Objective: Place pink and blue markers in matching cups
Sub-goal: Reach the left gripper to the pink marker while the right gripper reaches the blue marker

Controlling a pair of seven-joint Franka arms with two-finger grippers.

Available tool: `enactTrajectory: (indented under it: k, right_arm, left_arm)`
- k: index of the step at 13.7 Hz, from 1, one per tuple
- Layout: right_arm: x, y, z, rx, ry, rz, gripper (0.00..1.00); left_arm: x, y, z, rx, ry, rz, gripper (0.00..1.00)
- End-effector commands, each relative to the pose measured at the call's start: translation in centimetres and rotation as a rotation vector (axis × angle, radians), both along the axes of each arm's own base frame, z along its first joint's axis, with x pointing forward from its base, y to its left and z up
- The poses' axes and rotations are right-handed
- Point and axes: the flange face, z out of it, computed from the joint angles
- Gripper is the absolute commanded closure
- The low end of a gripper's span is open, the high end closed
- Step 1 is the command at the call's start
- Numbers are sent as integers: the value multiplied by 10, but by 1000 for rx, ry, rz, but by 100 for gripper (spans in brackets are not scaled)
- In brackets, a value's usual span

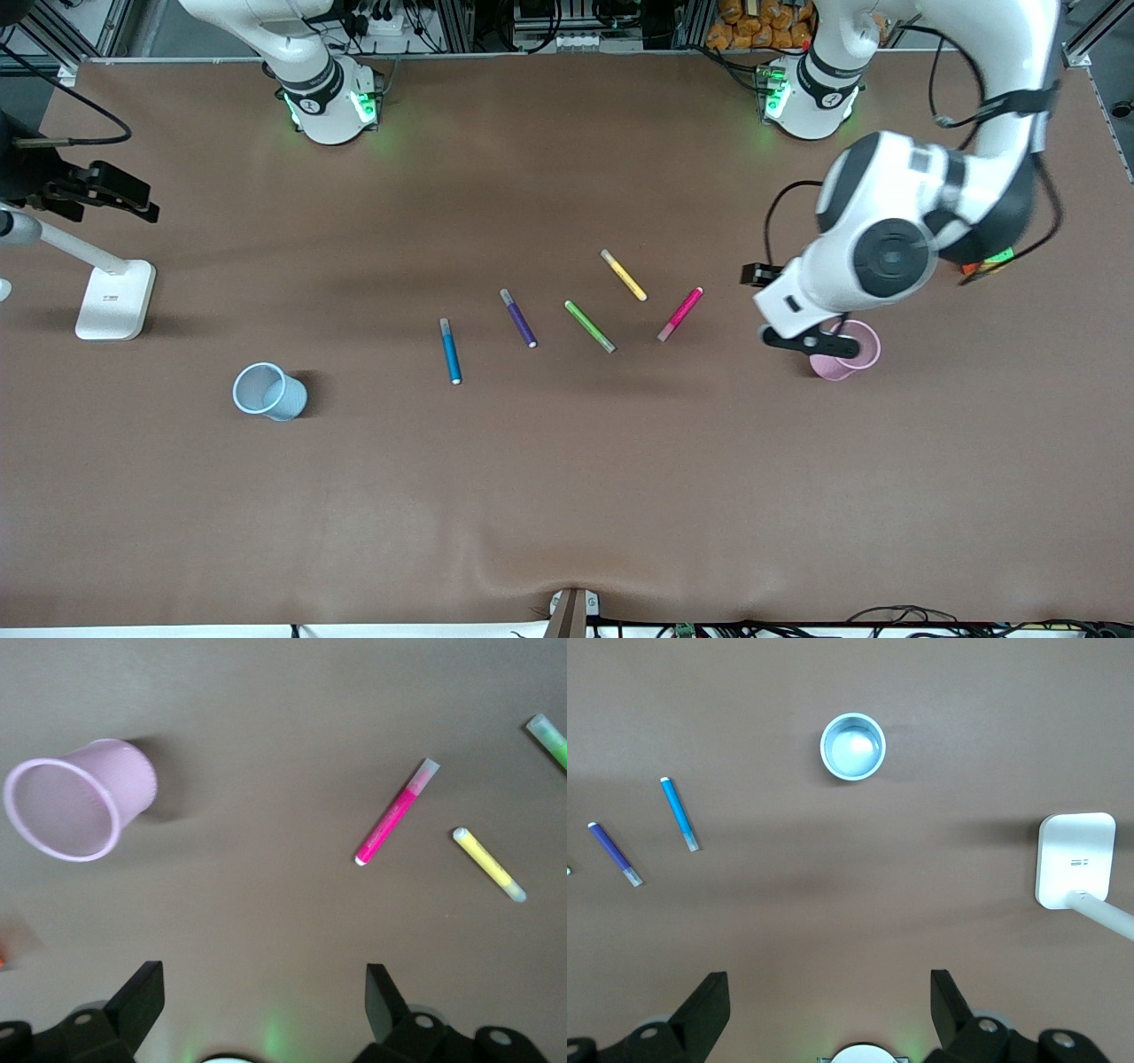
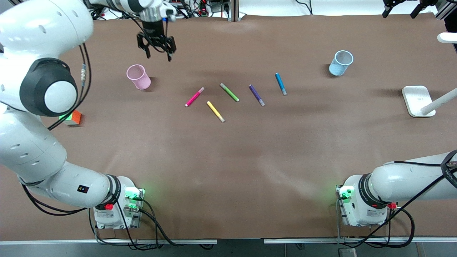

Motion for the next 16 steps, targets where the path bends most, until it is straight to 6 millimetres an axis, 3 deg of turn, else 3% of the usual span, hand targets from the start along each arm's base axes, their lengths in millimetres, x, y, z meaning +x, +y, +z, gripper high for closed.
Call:
enactTrajectory:
  k: [1,5,9,16]
  right_arm:
    - [-1,16,-3,6,2,-22,0]
    - [4,55,-25,-2,3,-11,0]
    - [7,82,-57,-1,-14,33,0]
    - [17,145,-99,-7,-10,139,0]
  left_arm:
    - [-18,-12,-23,-6,-44,-22,0]
    - [-32,-66,-62,-15,-102,-46,0]
    - [-41,-103,-112,26,-151,-107,0]
    - [-54,-126,-176,25,-119,-149,3]
